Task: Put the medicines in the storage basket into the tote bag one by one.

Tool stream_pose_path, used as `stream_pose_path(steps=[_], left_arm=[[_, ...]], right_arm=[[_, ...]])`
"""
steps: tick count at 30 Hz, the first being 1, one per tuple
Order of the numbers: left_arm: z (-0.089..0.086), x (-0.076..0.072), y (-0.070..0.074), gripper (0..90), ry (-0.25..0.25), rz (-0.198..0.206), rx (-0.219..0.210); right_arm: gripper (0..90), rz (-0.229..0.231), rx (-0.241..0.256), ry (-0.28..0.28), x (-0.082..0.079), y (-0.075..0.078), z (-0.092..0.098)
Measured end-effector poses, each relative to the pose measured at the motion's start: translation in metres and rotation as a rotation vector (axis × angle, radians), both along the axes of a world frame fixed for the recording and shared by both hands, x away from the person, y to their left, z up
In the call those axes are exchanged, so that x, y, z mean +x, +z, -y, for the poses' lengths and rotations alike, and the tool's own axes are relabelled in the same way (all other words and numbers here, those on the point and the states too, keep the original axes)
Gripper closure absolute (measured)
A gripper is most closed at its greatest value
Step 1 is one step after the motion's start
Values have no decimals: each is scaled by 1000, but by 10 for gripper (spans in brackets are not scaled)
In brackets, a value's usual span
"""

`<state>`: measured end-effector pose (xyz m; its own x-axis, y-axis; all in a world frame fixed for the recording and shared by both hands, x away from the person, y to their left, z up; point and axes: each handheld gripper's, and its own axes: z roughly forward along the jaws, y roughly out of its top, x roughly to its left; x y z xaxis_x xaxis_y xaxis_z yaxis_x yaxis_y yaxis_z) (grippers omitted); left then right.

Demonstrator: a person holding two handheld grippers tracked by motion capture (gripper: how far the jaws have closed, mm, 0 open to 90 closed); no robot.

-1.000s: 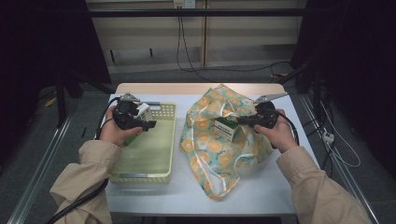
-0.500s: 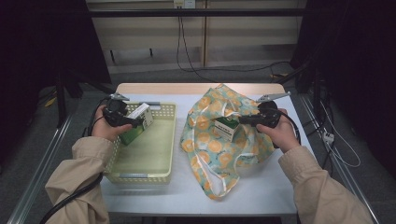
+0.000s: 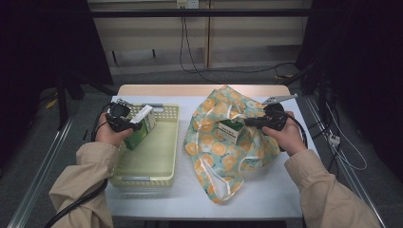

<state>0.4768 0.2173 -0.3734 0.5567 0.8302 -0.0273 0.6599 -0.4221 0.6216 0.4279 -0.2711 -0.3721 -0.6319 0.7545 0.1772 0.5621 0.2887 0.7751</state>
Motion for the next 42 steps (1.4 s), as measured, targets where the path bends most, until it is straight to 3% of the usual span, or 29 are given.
stream_pose_path(steps=[5, 12, 17, 24, 28, 37, 42], left_arm=[[8, -7, 22, 626, -44, -12, -79], [34, -22, 56, 626, -135, 12, -138], [57, -30, 67, 626, -223, 10, -136], [95, -40, 68, 626, -315, -9, -175], [118, -45, 65, 626, -381, -12, -173], [156, -53, 70, 626, -456, 6, -164], [178, -59, 64, 626, -492, -16, -164]], right_arm=[[896, 2, 5, -1, 0, 1, 1], [896, 5, 9, -3, -1, 2, 2], [896, 3, 9, -7, -1, 1, 2], [897, 2, 6, -4, -2, 1, 1], [897, -1, 4, -1, -1, 1, 0], [896, 2, 9, 2, -2, 4, 2], [896, 8, 16, -2, -2, 6, 4]])
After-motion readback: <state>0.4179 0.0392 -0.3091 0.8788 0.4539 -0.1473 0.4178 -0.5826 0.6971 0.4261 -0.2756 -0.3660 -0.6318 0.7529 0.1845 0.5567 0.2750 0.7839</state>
